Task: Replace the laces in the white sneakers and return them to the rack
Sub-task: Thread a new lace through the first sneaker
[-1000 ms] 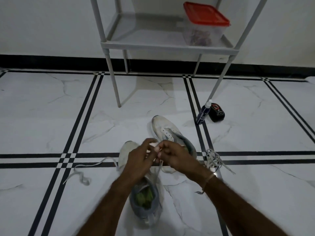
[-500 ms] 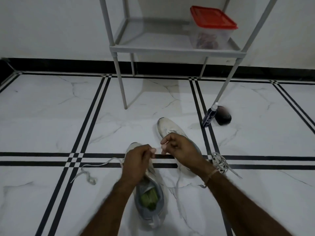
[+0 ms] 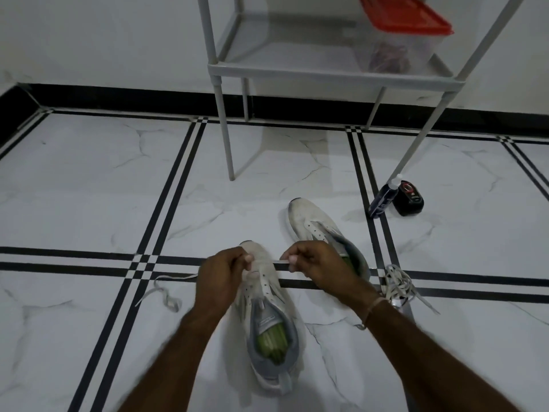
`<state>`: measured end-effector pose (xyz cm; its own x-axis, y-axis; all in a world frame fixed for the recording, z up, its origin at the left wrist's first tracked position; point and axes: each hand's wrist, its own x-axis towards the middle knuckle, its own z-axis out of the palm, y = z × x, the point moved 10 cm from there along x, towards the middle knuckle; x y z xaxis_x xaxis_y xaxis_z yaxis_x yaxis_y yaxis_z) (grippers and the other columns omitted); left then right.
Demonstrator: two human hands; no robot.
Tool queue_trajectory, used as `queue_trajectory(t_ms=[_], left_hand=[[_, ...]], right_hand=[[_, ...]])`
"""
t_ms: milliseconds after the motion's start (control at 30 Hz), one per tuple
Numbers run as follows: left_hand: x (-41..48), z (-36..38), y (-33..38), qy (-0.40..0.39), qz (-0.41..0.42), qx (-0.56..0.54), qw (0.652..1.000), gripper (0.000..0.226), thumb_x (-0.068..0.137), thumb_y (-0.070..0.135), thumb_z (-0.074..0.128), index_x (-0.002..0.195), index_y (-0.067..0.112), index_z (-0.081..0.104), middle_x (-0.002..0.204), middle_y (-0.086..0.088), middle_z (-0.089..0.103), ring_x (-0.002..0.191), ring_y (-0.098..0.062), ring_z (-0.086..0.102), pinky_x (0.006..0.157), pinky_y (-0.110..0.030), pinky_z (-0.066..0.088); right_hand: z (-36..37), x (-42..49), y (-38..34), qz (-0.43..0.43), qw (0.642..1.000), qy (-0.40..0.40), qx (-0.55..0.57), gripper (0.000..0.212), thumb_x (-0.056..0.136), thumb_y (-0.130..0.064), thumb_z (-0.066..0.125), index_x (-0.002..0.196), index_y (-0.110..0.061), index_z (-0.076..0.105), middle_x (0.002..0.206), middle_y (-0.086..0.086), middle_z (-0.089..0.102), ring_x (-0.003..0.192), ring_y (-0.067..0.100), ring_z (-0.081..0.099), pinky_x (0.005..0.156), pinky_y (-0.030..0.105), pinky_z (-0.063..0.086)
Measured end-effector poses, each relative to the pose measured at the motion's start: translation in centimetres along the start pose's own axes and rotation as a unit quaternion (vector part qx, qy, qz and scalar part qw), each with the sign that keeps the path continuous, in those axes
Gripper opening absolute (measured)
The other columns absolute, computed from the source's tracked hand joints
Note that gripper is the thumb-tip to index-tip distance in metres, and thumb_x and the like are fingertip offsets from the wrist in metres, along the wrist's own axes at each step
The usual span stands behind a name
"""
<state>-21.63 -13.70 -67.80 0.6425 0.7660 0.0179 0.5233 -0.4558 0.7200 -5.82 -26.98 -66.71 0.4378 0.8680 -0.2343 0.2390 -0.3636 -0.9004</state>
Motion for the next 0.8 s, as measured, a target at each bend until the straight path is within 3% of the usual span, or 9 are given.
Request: queue_trajectory(t_ms=[67, 133, 200, 233, 333, 400, 567, 700, 800], left_hand=[[-0.1, -1.3, -2.4, 0.029, -0.036, 0.083, 0.995, 0.033, 0.101, 0.04, 0.055, 0.07, 0.03, 0.06, 0.062, 0.014, 0.061, 0.066, -0.008, 0.063, 0.06, -0.027, 0.042], [-0.4, -1.2, -1.8, 0.044, -0.002, 0.114, 0.993, 0.024, 0.098, 0.048, 0.051, 0.092, 0.031, 0.068, 0.086, 0.011, 0.072, 0.086, -0.017, 0.07, 0.075, -0.034, 0.051], [-1.0, 1.3, 1.1, -0.015, 0.065, 0.035, 0.997, 0.038, 0.095, 0.054, 0.052, 0.123, 0.031, 0.064, 0.116, 0.009, 0.072, 0.107, -0.012, 0.066, 0.095, -0.037, 0.049], [-1.4, 2.4, 2.3, -0.053, 0.067, -0.024, 0.996, 0.039, 0.095, 0.054, 0.053, 0.125, 0.031, 0.064, 0.116, 0.01, 0.072, 0.107, -0.009, 0.065, 0.097, -0.037, 0.048], [-1.2, 2.1, 2.4, -0.039, 0.024, -0.101, 0.994, 0.015, 0.096, 0.04, 0.06, 0.087, 0.03, 0.069, 0.072, 0.011, 0.069, 0.069, -0.007, 0.066, 0.069, -0.04, 0.056], [-1.0, 0.9, 0.1, -0.01, -0.008, -0.075, 0.997, 0.023, 0.095, 0.04, 0.062, 0.075, 0.029, 0.066, 0.062, 0.012, 0.065, 0.06, -0.007, 0.063, 0.062, -0.038, 0.054], [-1.6, 1.5, 0.4, -0.033, -0.003, -0.102, 0.994, 0.026, 0.091, 0.046, 0.058, 0.109, 0.029, 0.068, 0.095, 0.017, 0.072, 0.089, 0.001, 0.066, 0.077, -0.021, 0.054], [-1.3, 2.0, 1.6, -0.008, 0.009, -0.149, 0.989, 0.011, 0.093, 0.016, 0.068, 0.09, 0.023, 0.075, 0.081, 0.013, 0.074, 0.078, -0.008, 0.069, 0.07, -0.027, 0.055], [-1.2, 1.9, 0.2, -0.005, -0.012, -0.139, 0.99, 0.01, 0.09, 0.015, 0.073, 0.085, 0.023, 0.078, 0.077, 0.016, 0.074, 0.078, -0.002, 0.068, 0.071, -0.017, 0.051]], right_hand=[[0.6, -0.1, 0.8, 0.022, 0.999, 0.0, 0.024, 0.013, 0.098, 0.001, 0.06, 0.099, 0.001, 0.073, 0.081, 0.009, 0.07, 0.065, 0.002, 0.064, 0.06, 0.018, 0.053], [1.4, -0.1, 0.9, 0.036, 0.996, 0.009, 0.077, 0.006, 0.094, -0.001, 0.068, 0.094, 0.005, 0.069, 0.081, 0.022, 0.069, 0.065, 0.011, 0.068, 0.061, 0.027, 0.061], [2.1, 0.3, 0.8, 0.034, 0.994, 0.009, 0.102, 0.015, 0.092, -0.01, 0.074, 0.09, 0.003, 0.066, 0.086, 0.025, 0.071, 0.079, 0.031, 0.073, 0.073, 0.044, 0.065], [2.7, 0.5, 0.6, 0.03, 0.994, -0.007, 0.105, 0.014, 0.094, -0.012, 0.072, 0.09, 0.001, 0.067, 0.09, 0.021, 0.073, 0.083, 0.034, 0.072, 0.077, 0.046, 0.064], [3.1, 0.9, 0.4, 0.036, 0.993, -0.023, 0.114, 0.01, 0.098, -0.01, 0.066, 0.092, -0.004, 0.071, 0.085, 0.012, 0.071, 0.071, 0.022, 0.061, 0.072, 0.041, 0.062], [1.9, 0.9, 0.7, 0.039, 0.993, 0.021, 0.113, 0.009, 0.094, -0.008, 0.071, 0.09, 0.0, 0.069, 0.078, 0.012, 0.069, 0.064, 0.018, 0.06, 0.057, 0.032, 0.06], [3.7, 1.0, 1.1, 0.031, 0.993, 0.003, 0.112, 0.014, 0.099, 0.003, 0.058, 0.1, 0.0, 0.072, 0.083, 0.015, 0.073, 0.074, 0.021, 0.071, 0.076, 0.042, 0.063], [3.9, 1.1, 1.0, 0.035, 0.985, 0.036, 0.166, 0.005, 0.094, 0.001, 0.065, 0.098, 0.003, 0.062, 0.083, 0.024, 0.074, 0.075, 0.03, 0.075, 0.071, 0.039, 0.062], [3.4, 0.8, 2.1, 0.052, 0.983, 0.069, 0.164, 0.006, 0.093, -0.002, 0.069, 0.097, -0.001, 0.064, 0.085, 0.019, 0.075, 0.077, 0.027, 0.074, 0.072, 0.039, 0.063]])
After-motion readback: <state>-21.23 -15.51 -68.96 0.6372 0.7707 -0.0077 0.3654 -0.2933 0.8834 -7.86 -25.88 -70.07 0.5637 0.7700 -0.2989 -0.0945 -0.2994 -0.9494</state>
